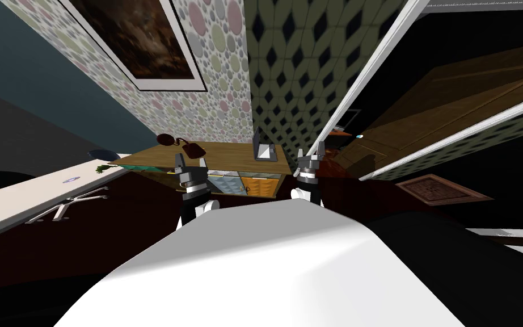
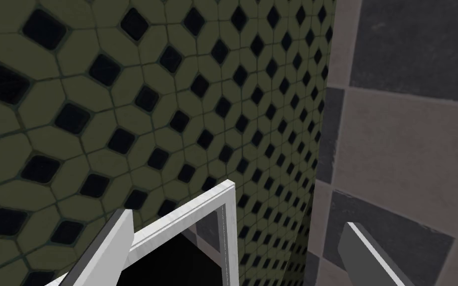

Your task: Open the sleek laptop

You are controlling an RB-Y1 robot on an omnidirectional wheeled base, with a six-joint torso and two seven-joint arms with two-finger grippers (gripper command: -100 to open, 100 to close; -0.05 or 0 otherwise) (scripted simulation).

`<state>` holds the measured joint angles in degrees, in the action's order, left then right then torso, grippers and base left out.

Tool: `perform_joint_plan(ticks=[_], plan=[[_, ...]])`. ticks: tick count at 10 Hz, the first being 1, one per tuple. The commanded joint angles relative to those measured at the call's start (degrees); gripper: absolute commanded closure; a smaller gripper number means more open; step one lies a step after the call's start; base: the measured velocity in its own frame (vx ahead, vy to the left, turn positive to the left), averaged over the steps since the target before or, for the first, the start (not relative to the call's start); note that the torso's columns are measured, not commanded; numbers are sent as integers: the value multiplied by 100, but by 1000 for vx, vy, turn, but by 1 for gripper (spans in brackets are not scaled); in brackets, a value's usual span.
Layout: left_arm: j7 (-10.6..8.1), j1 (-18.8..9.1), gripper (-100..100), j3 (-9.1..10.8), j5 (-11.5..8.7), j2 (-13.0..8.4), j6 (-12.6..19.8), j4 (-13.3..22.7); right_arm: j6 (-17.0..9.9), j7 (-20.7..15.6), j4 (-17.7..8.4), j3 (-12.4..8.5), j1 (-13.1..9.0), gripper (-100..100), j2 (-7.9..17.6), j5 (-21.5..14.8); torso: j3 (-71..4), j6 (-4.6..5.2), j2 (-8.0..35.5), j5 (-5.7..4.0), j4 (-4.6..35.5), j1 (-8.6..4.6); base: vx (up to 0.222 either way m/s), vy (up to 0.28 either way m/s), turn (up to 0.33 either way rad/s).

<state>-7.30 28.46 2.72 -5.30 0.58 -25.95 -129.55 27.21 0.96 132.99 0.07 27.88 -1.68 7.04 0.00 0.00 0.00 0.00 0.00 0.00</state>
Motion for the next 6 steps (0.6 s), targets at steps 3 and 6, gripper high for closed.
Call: perform_joint_plan(ticks=[3, 6], plan=[[0, 0, 0, 0, 0, 0, 0, -1, 0, 0, 1, 0, 0, 0, 0, 0, -2014, 0, 1003, 0, 1006, 0, 0, 0, 0], [0, 0, 0, 0, 0, 0, 0, -1, 0, 0, 1, 0, 0, 0, 0, 0, -4536, 0, 2269, 0, 2268, 0, 0, 0, 0]])
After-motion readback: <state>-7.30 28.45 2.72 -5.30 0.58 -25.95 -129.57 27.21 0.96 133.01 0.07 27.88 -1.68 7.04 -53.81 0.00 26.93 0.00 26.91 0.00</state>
